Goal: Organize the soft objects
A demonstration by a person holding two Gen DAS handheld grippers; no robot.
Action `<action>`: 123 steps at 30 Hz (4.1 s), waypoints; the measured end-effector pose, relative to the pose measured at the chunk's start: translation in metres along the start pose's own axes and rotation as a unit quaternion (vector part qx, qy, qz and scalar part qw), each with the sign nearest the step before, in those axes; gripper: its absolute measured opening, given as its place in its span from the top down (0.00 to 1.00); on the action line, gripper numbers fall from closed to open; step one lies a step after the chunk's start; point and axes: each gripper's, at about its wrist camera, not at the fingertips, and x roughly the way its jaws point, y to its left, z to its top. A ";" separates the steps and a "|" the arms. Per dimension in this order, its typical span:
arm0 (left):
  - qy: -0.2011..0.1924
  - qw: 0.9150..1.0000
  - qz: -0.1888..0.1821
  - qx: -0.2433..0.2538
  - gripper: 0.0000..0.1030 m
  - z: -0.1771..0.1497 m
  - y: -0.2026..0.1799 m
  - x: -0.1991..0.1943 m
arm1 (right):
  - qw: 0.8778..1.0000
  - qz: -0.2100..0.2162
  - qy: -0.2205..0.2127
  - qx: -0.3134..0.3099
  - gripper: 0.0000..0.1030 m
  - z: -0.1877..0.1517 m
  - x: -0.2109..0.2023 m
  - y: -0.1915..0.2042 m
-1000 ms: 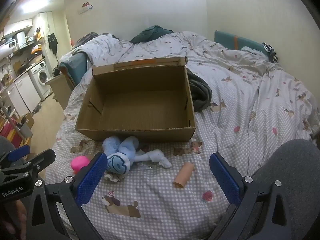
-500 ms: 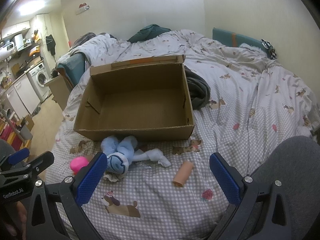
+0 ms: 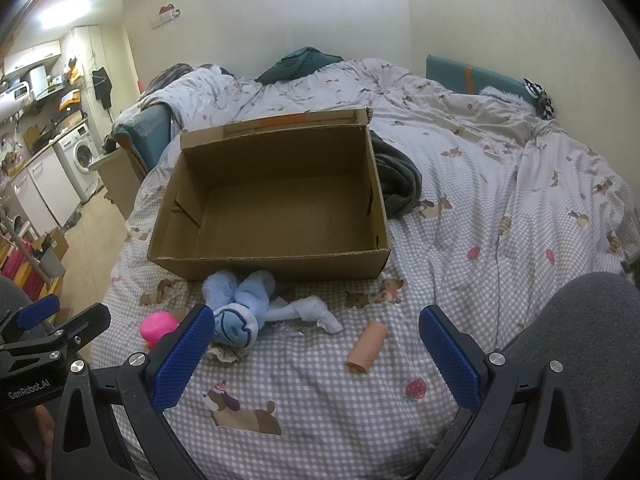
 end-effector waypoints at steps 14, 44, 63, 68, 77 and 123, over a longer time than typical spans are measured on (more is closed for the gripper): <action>0.001 1.000 0.000 0.001 0.00 0.000 0.000 0.000 | 1.000 0.000 0.001 0.002 0.00 -0.001 0.000 -0.001; 0.003 1.000 0.001 0.001 0.00 0.000 -0.001 0.001 | 1.000 0.000 0.002 0.004 0.00 0.000 0.000 -0.001; 0.010 1.000 -0.001 0.000 0.00 -0.002 -0.003 0.000 | 1.000 -0.004 0.000 -0.007 0.00 0.005 -0.002 0.002; 0.044 0.999 0.005 -0.010 0.00 0.022 0.006 0.002 | 0.999 0.018 0.033 0.010 0.00 0.024 0.003 -0.007; 0.147 0.987 0.035 -0.049 0.00 0.067 0.039 0.049 | 0.992 0.036 0.113 0.051 0.00 0.050 0.033 -0.036; 0.249 0.963 -0.036 -0.095 0.59 0.022 0.052 0.109 | 0.941 0.044 0.293 0.162 0.38 0.000 0.147 -0.074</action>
